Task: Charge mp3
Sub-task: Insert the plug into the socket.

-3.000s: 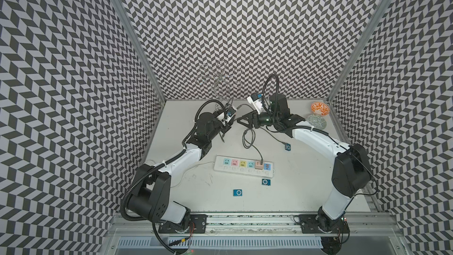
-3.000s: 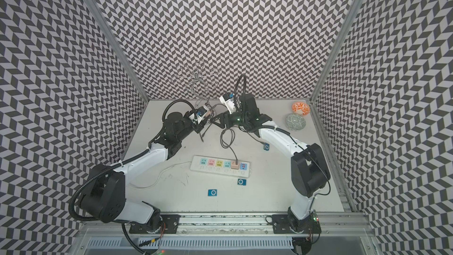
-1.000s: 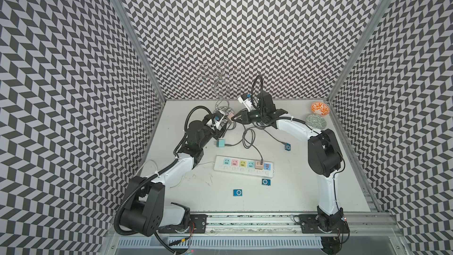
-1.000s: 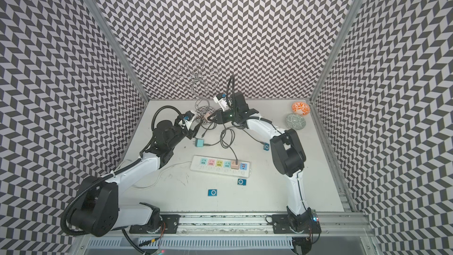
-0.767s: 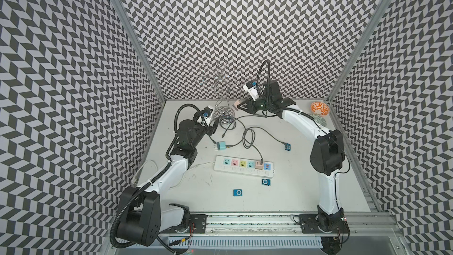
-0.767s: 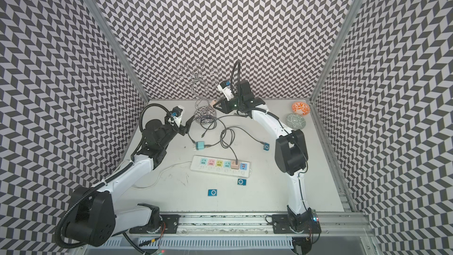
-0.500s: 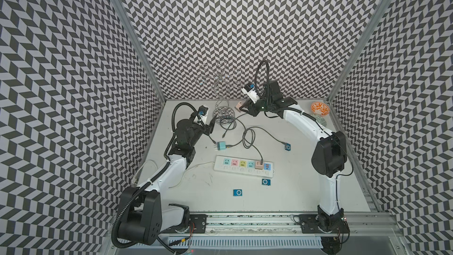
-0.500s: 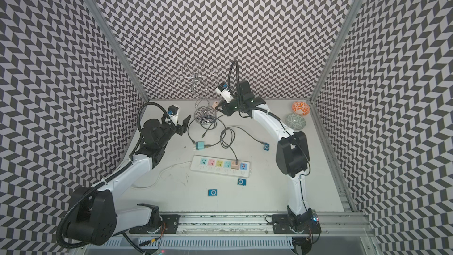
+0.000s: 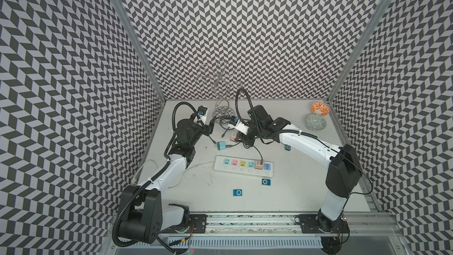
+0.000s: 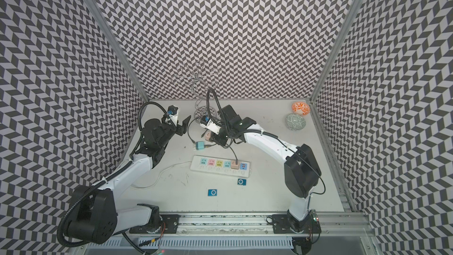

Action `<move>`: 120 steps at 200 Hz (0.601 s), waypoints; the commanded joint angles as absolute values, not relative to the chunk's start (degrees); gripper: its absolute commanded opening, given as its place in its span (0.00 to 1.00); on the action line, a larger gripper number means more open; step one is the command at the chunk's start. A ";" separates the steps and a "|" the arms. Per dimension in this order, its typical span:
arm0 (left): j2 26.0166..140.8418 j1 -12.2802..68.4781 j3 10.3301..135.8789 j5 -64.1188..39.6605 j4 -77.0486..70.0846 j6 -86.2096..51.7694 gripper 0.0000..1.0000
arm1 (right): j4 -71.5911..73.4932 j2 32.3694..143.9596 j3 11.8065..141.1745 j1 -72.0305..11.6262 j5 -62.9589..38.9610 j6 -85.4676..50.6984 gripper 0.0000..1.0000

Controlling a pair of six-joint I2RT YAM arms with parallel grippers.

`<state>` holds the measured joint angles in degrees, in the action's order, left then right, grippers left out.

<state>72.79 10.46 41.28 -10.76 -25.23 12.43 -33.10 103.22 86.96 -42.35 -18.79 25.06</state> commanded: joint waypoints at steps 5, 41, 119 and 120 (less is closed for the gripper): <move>72.82 10.11 41.49 -9.70 -26.82 11.23 0.68 | -34.10 101.75 84.12 -45.25 -12.49 25.91 0.02; 73.01 10.11 41.31 -9.43 -26.82 11.95 0.68 | -35.58 101.93 80.54 -47.05 -9.80 25.62 0.01; 73.35 10.19 41.56 -10.50 -26.49 12.03 0.67 | -33.04 100.19 71.40 -47.76 -11.12 22.18 0.01; 73.37 10.19 41.61 -10.52 -26.47 12.04 0.67 | -33.00 100.15 71.38 -47.79 -11.18 22.12 0.01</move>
<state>72.79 10.46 41.25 -9.96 -25.28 12.34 -34.02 102.06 73.36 -47.46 -10.57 23.51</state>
